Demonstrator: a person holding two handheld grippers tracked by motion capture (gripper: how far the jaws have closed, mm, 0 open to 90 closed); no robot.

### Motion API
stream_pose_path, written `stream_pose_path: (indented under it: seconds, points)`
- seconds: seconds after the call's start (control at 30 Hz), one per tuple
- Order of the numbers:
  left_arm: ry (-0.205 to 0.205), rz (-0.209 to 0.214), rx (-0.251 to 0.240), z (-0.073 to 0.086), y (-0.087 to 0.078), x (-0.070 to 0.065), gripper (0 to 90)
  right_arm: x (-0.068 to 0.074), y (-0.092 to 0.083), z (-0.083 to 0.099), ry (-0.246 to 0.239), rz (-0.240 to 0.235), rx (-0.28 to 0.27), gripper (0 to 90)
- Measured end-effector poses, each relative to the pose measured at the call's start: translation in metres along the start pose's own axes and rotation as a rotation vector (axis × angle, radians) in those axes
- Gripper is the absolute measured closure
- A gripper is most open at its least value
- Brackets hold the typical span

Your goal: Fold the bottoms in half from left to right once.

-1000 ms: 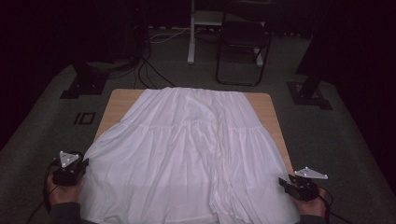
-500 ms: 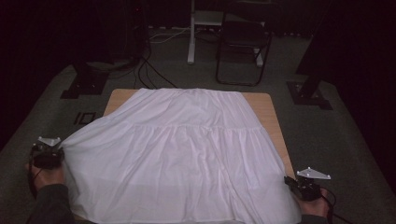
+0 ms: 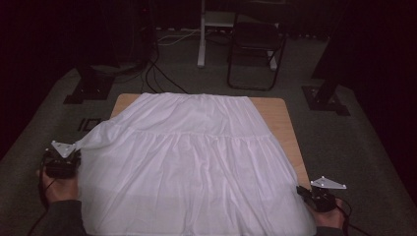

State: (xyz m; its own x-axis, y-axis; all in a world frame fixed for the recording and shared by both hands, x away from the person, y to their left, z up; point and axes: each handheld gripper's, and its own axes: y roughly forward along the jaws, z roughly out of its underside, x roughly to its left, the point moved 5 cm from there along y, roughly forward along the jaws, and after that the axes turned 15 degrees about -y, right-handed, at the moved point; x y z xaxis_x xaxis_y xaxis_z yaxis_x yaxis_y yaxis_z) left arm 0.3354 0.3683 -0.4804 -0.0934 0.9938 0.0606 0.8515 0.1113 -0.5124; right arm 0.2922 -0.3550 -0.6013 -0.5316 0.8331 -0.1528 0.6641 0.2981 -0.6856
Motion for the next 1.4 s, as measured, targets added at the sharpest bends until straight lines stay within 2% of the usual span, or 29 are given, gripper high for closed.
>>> stream_pose_path:
  seconds: [0.07,0.1,0.2,0.3,0.37,0.43,0.5,0.63,0.7,0.73,0.77,0.8,0.83,0.93,0.97,1.0,1.03,1.07,1.13,1.17,1.2,1.27,1.33,1.4]
  points:
    - [0.032,0.080,-0.024,-0.010,-0.012,-0.023,87.3,0.001,0.001,0.000,-0.002,-0.005,0.003,87.8]
    - [0.047,0.107,-0.034,-0.013,-0.015,-0.032,87.2,0.001,0.001,0.000,-0.002,-0.005,0.004,87.8]
    - [0.070,0.265,-0.051,-0.027,-0.026,-0.072,87.2,0.001,0.002,0.001,0.000,-0.008,0.003,87.7]
    - [0.112,0.377,-0.052,-0.035,-0.030,-0.111,87.2,0.000,0.002,0.001,0.002,-0.011,0.001,87.5]
    - [0.148,0.437,-0.051,-0.040,-0.032,-0.139,87.2,0.000,0.003,0.001,0.003,-0.013,0.001,87.5]
    - [0.181,0.515,-0.052,-0.044,-0.034,-0.170,87.2,0.000,0.003,0.001,0.001,-0.011,0.000,87.4]
    - [0.232,0.584,-0.055,-0.048,-0.038,-0.204,87.2,0.000,0.003,0.001,0.000,-0.010,0.001,87.4]
    - [0.285,0.771,-0.068,-0.056,-0.054,-0.277,87.3,0.000,0.003,0.001,0.006,-0.013,-0.005,87.4]
    - [0.318,0.887,-0.069,-0.056,-0.067,-0.316,87.3,0.000,0.003,0.002,0.009,-0.014,-0.009,87.4]
    - [0.334,0.936,-0.070,-0.055,-0.074,-0.336,87.3,-0.001,0.003,0.002,0.011,-0.015,-0.010,87.4]
    - [0.349,0.972,-0.067,-0.053,-0.079,-0.350,87.3,-0.001,0.003,0.002,0.011,-0.014,-0.011,87.5]
    - [0.376,1.034,-0.054,-0.049,-0.086,-0.373,87.3,-0.001,0.003,0.002,0.010,-0.014,-0.010,87.4]
    - [0.390,1.073,-0.037,-0.044,-0.090,-0.390,87.3,0.000,0.004,0.002,0.007,-0.012,-0.010,87.4]
    - [0.443,1.110,0.026,-0.020,-0.089,-0.428,87.1,0.000,0.003,0.002,0.007,-0.012,-0.010,87.3]
    - [0.453,1.111,0.046,-0.014,-0.086,-0.434,86.8,0.000,0.003,0.002,0.010,-0.013,-0.010,87.2]
    - [0.437,1.125,0.099,-0.003,-0.078,-0.442,85.7,-0.001,0.003,0.001,0.014,-0.014,-0.008,86.2]
    - [0.411,1.149,0.149,0.003,-0.070,-0.446,79.2,0.000,0.004,0.001,0.022,-0.012,-0.006,80.0]
    - [0.385,1.155,0.176,0.007,-0.066,-0.447,70.6,-0.001,0.004,0.000,0.027,0.001,0.000,71.0]
    - [0.347,1.146,0.204,0.010,-0.056,-0.441,57.2,0.000,0.004,-0.005,0.031,0.034,0.003,53.3]
    - [0.315,1.157,0.204,0.008,-0.053,-0.434,55.2,0.000,0.002,-0.007,0.035,0.043,-0.003,49.6]
    - [0.303,1.154,0.197,0.005,-0.053,-0.428,52.1,0.001,-0.001,-0.013,0.038,0.053,-0.021,46.0]
    - [0.282,1.141,0.163,-0.002,-0.053,-0.407,48.7,0.003,-0.008,-0.024,0.034,0.081,-0.047,41.8]
    - [0.261,1.101,0.133,-0.006,-0.052,-0.384,47.8,0.007,-0.014,-0.036,0.029,0.093,-0.073,41.2]
    - [0.239,1.038,0.115,-0.006,-0.047,-0.360,47.5,0.014,-0.018,-0.048,0.022,0.078,-0.102,43.5]
